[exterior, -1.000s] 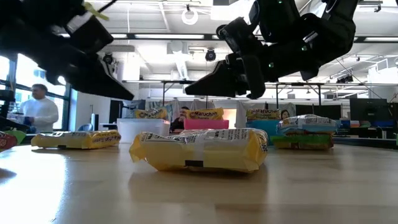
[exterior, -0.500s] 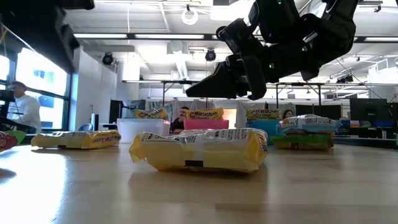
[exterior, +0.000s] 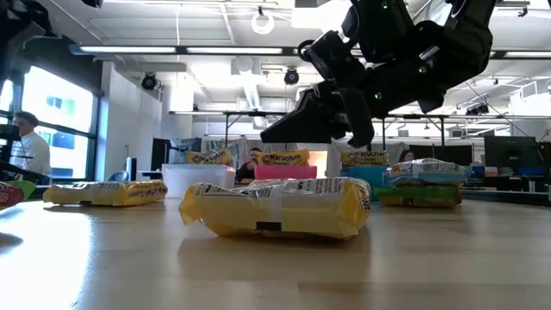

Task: Sort Maruchan noodles
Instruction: Put the yellow noodle pack into the red bin

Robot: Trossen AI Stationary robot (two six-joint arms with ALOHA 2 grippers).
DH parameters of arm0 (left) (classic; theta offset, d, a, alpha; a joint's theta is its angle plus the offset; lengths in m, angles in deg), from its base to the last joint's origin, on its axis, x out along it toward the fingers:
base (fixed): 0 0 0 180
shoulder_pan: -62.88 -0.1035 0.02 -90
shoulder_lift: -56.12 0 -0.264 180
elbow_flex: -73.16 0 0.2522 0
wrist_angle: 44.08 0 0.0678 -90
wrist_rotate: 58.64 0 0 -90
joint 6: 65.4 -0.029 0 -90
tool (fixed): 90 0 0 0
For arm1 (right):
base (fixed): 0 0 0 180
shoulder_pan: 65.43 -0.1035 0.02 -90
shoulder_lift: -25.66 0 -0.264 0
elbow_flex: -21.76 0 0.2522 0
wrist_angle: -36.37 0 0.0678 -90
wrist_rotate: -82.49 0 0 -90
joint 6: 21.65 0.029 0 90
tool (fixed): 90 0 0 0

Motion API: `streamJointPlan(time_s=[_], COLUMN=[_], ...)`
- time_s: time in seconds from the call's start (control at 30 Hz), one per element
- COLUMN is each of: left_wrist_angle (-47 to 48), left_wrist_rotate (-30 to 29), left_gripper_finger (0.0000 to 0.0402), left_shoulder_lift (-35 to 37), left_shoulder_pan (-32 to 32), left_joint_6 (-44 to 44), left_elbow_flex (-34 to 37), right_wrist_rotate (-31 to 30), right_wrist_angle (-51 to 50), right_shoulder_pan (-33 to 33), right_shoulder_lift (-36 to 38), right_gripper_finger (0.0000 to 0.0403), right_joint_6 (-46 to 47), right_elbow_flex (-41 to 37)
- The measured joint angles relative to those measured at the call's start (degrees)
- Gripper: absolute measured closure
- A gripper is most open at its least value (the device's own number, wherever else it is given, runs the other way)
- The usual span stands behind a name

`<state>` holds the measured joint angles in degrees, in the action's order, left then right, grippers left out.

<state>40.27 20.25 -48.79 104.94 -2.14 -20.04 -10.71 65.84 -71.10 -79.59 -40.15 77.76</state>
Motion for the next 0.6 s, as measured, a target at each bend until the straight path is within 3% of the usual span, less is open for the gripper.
streamJointPlan(time_s=[0.33,0.6], left_wrist_angle=[9.3,9.4], left_wrist_rotate=[6.6,8.2], left_gripper_finger=[0.0231,0.0215], left_shoulder_lift=[-10.1,-10.2], left_shoulder_pan=[0.7,2.3], left_joint_6=[3.7,12.6], left_elbow_flex=[-15.4,-15.7], right_wrist_rotate=[0.0,0.0], right_wrist_angle=[-0.8,-0.8], right_shoulder_pan=[0.0,0.0], right_shoulder_lift=[0.0,0.0], right_gripper_finger=[0.0403,0.0403], right_joint_6=[0.0,0.0], right_elbow_flex=[0.0,0.0])
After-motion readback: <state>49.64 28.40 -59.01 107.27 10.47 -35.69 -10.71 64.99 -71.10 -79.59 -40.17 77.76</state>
